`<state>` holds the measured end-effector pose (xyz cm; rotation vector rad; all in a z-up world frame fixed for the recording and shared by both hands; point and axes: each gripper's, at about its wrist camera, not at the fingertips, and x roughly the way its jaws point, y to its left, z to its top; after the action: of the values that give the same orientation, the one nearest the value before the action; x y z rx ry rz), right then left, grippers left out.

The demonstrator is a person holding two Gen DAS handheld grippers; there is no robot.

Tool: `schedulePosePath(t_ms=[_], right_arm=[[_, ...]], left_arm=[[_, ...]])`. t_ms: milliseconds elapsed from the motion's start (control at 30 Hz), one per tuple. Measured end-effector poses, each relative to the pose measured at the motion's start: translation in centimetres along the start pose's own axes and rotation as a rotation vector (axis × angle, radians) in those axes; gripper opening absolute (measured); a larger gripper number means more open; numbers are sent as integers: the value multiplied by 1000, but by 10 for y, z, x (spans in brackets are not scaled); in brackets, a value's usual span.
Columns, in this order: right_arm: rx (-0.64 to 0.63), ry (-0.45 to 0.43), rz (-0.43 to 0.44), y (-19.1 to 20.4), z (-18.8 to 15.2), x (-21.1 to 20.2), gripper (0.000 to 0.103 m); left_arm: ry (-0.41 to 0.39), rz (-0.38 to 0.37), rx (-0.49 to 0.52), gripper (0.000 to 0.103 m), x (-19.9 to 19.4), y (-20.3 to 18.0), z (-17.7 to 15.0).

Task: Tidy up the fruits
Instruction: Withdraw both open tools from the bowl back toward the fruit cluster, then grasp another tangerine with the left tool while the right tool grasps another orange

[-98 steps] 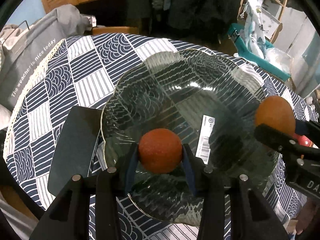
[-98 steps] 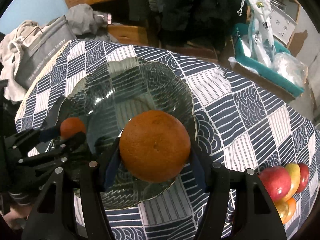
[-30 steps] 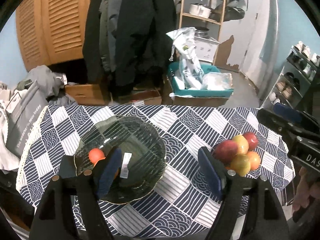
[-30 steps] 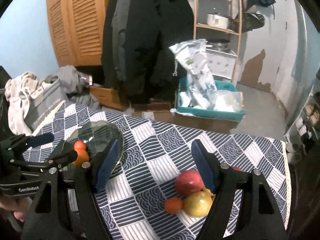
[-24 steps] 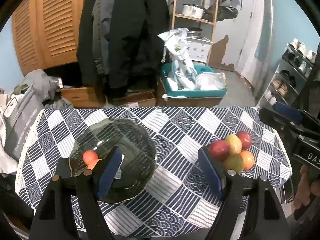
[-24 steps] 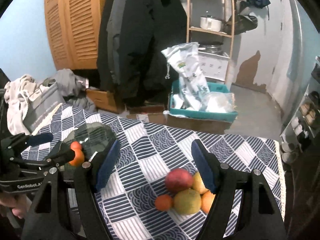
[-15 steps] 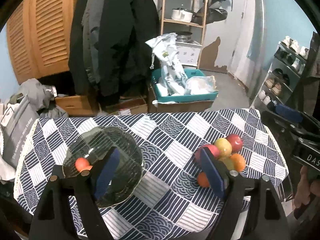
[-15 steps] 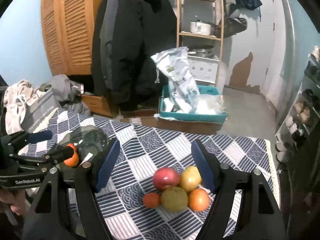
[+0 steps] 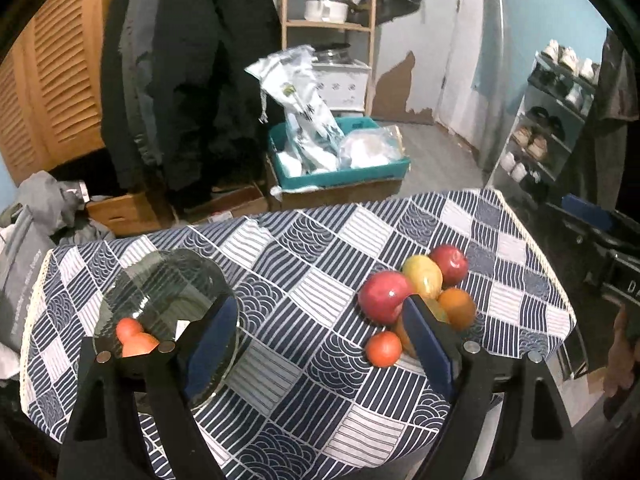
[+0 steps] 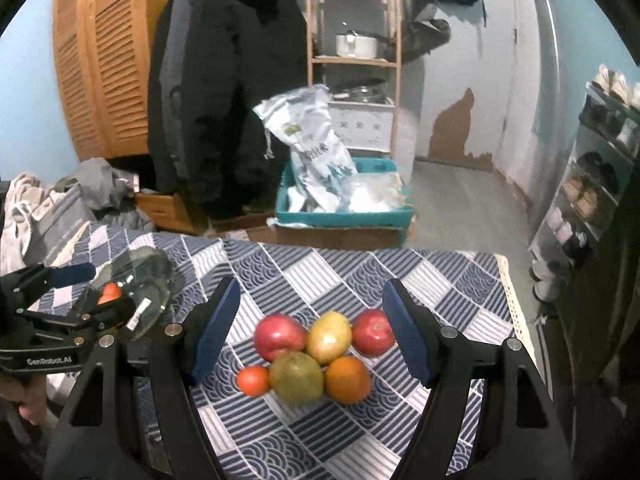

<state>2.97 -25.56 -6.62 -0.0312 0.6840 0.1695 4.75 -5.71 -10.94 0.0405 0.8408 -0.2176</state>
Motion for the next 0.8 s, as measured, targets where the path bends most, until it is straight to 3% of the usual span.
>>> schedulePosePath(t_ms=[800], right_arm=[[66, 288, -41, -52, -72, 89, 75]], left_arm=[[151, -4, 125, 86, 103, -42, -43]])
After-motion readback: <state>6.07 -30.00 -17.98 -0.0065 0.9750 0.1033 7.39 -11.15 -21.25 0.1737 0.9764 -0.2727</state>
